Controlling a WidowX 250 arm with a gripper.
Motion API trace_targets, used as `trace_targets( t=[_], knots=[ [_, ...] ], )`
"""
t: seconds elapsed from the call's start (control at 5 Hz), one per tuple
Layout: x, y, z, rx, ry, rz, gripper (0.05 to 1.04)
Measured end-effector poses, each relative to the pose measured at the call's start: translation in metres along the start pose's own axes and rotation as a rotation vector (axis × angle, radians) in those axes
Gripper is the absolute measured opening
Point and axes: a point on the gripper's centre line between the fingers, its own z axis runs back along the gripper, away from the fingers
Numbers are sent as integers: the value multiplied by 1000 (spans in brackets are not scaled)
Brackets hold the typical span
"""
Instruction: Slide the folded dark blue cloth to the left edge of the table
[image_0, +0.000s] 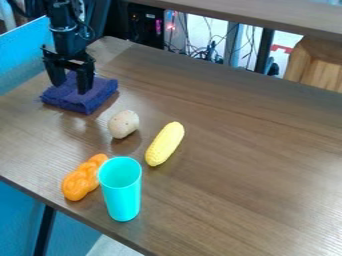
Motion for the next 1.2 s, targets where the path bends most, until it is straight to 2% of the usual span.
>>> trace_targets(
  t=[0.2, 0.6, 1.0, 1.2],
  knots=[
    [5, 3, -11, -3, 31, -4, 1001],
    [0, 10, -25, 47, 59, 15, 1001],
    [-29, 12, -34, 88, 139, -15, 1001],
    [-57, 16, -32, 108, 212, -27, 1001]
  ],
)
